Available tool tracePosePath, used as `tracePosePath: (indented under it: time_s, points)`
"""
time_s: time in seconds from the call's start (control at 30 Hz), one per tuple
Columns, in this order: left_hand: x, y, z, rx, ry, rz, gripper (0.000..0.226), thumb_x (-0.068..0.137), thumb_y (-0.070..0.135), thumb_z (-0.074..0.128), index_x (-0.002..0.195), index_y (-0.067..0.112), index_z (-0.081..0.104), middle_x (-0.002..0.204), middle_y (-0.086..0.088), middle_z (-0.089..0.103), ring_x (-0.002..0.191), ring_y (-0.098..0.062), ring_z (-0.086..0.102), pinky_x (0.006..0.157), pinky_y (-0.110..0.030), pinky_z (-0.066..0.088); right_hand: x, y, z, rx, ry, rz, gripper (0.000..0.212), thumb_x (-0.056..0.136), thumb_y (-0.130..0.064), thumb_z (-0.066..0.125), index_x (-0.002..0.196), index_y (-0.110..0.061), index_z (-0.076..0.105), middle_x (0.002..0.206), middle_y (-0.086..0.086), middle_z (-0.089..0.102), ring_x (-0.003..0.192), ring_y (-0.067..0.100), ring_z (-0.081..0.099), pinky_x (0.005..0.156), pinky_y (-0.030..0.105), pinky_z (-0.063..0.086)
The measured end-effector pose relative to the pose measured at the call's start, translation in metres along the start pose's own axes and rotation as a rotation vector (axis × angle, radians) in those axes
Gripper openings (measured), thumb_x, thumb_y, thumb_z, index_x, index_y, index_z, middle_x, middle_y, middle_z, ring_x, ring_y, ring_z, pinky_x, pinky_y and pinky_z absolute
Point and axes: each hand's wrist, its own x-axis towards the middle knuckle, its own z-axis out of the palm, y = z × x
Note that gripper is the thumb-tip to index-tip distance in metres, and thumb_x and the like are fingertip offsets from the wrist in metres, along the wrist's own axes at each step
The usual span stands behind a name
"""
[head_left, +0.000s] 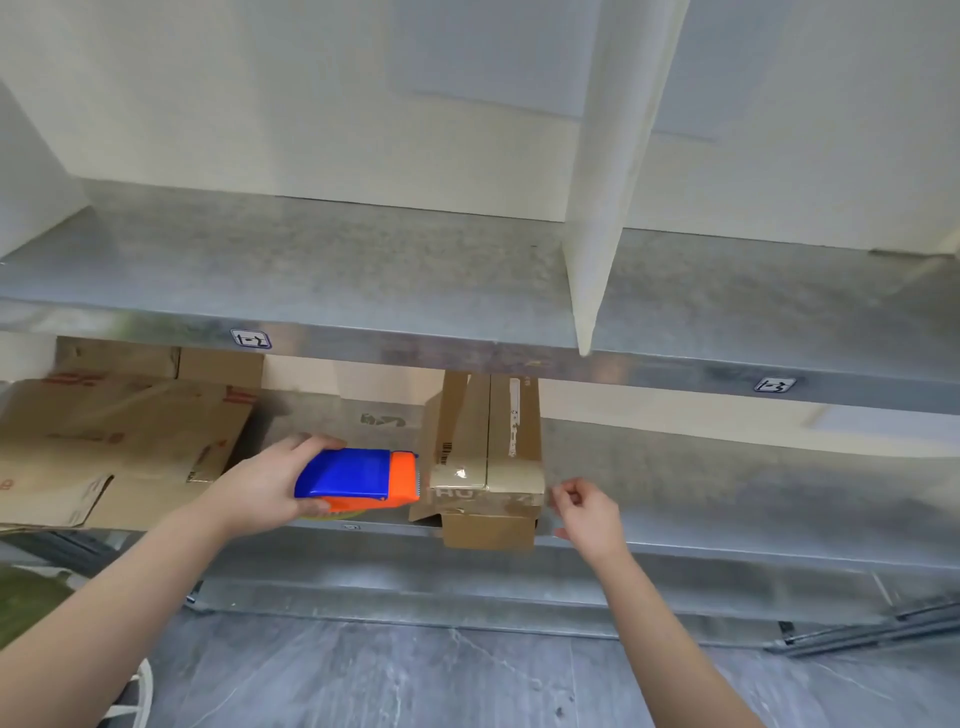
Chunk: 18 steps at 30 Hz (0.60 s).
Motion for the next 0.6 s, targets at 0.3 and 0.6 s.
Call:
tracePosePath:
  time_s: [0.3,0.6]
  points:
    - [0.015,0.013,-0.007,0.093,-0.003,0.021,0.069,0.079,0.04,0.075,0.138,0.04,0.04,0.134,0.011,0.046,0.12,-0.013,0.047,0.085,-0.023,0.039,-0.003,0.0,0.013,0.109,0.146,-0.021,0.04,0.089,-0.023,0.068,0.124,-0.019,0.05,0.108,-0.003,0.059,0.098,0.019,0.063,0.083,0.037,0.055]
    - [0.015,0.016,-0.006,0.129,0.0,0.068,0.07,0.078,0.045,0.073,0.139,0.039,0.038,0.134,0.013,0.046,0.12,-0.013,0.048,0.088,-0.028,0.045,-0.012,-0.02,0.015,-0.158,-0.025,-0.447,0.056,0.087,-0.036,0.069,0.138,-0.043,0.048,0.154,-0.02,0.024,0.129,-0.011,0.029,0.097,0.02,0.046]
